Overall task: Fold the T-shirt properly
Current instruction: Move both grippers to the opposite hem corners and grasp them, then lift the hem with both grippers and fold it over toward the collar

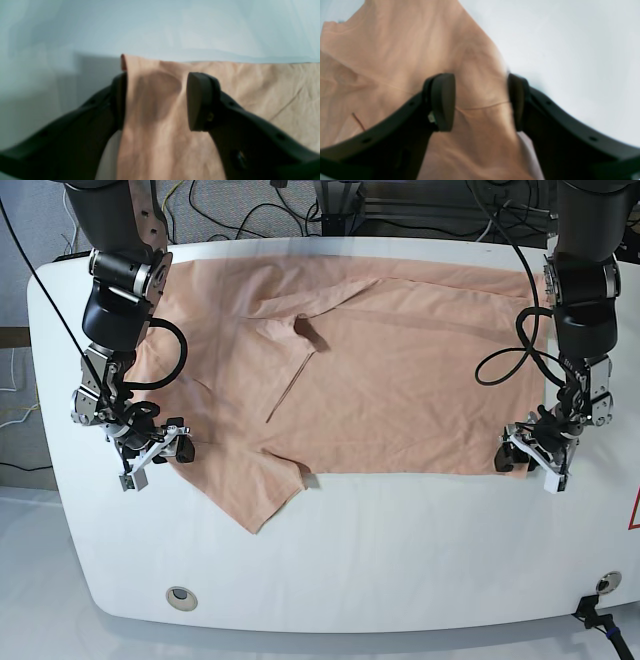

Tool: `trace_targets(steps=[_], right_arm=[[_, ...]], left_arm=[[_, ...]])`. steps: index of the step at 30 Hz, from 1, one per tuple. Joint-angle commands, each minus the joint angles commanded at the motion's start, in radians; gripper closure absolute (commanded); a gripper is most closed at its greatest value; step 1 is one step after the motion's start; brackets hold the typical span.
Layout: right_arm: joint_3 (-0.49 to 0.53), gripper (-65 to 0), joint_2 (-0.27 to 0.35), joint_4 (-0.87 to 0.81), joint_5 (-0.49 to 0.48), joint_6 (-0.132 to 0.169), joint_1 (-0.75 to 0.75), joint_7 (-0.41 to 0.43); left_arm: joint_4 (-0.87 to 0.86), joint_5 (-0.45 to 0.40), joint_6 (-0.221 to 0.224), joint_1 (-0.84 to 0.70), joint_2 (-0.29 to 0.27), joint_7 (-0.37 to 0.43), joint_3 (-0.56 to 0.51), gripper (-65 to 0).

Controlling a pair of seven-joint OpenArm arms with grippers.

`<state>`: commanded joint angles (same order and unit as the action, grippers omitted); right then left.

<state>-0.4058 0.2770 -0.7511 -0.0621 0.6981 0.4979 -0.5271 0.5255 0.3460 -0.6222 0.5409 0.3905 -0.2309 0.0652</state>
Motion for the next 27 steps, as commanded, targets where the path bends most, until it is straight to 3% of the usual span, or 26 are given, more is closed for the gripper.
trace_targets(steps=[3,8,18,27], right_arm=[[0.0,-21.6,0.0,0.0,0.0,0.0,0.0,0.003],[0.0,0.0,-0.002,0.0,0.0,0.0,0.008,0.003],[0.0,0.0,0.0,-0.031,0.0,0.0,0.023,-0.003],[0.0,0.0,-0.002,-0.178,-0.002,0.0,0.021,-0.143]], left_arm=[[0.0,0.0,0.0,0.0,0.0,0.002,0.002,-2.6],[0.0,0.002,0.0,0.0,0.0,0.02,0.003,-0.3],[0.044,0.002,-0.005,-0.017,0.006,0.061,0.005,-0.3],[0.322,-0.002,-0.003,-0.141,0.006,0.055,0.046,-0.3]])
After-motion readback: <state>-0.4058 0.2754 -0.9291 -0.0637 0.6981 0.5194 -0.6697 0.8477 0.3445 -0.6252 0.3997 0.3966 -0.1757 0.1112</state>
